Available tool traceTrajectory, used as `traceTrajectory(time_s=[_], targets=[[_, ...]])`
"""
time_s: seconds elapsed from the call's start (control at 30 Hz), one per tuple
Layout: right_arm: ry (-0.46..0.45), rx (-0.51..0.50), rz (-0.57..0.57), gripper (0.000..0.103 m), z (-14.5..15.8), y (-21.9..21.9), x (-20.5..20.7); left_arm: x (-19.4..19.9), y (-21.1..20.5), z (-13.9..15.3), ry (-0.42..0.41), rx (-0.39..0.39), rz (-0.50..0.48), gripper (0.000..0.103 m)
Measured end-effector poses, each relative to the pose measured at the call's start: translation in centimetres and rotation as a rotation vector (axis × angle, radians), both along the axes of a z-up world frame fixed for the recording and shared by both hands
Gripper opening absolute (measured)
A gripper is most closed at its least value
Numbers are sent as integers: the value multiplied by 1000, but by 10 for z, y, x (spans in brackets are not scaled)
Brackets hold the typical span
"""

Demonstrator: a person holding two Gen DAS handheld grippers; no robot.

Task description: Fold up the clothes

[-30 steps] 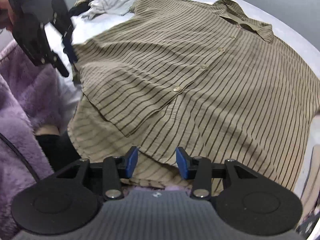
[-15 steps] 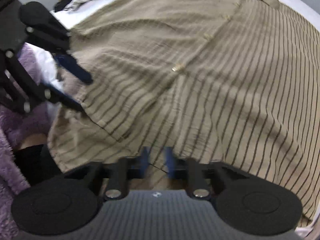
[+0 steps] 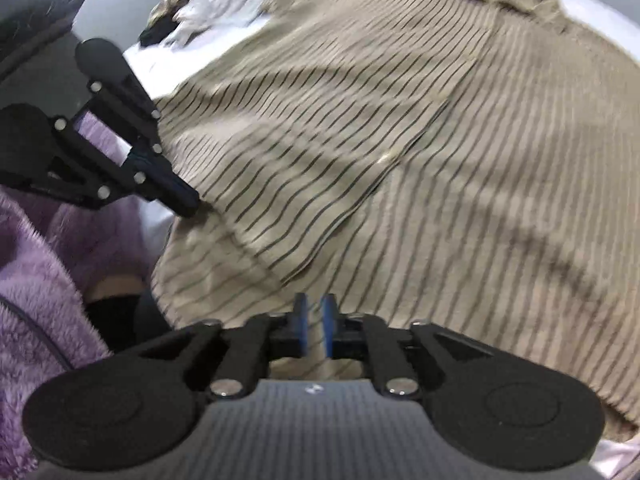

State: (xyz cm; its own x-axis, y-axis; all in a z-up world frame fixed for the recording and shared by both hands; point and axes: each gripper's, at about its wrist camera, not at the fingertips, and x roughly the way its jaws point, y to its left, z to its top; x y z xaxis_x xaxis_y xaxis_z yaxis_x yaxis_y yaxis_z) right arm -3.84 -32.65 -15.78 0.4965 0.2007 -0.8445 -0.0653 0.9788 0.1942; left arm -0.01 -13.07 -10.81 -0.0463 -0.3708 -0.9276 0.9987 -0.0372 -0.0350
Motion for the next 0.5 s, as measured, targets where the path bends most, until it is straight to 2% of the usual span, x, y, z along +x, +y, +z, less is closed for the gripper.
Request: traceTrajectory(time_s=[0.03, 0.07, 0.13, 0.23, 0.33, 0.43, 0.5], targets=[[-9, -12, -3, 40, 1, -1, 0, -2, 0, 1, -21, -20, -6, 40], [-14, -12, -5, 42, 2, -3, 1, -4, 1, 3, -40, -39, -11, 52], [-23, -9, -10, 42, 3, -6, 2, -9, -2, 0, -54, -74, -18, 53], [-3, 6, -30, 43, -5, -8, 10, -12, -7, -7, -50, -76, -22, 53], [38, 20, -36, 50, -15, -10, 19, -20, -9, -18, -74, -65, -53, 53], [72, 23, -16, 50, -22, -7, 25, -27, -8, -29, -107, -55, -76, 53], [98, -2, -23, 44, -28, -5, 30, -27, -8, -35, -105, -61, -66, 51]])
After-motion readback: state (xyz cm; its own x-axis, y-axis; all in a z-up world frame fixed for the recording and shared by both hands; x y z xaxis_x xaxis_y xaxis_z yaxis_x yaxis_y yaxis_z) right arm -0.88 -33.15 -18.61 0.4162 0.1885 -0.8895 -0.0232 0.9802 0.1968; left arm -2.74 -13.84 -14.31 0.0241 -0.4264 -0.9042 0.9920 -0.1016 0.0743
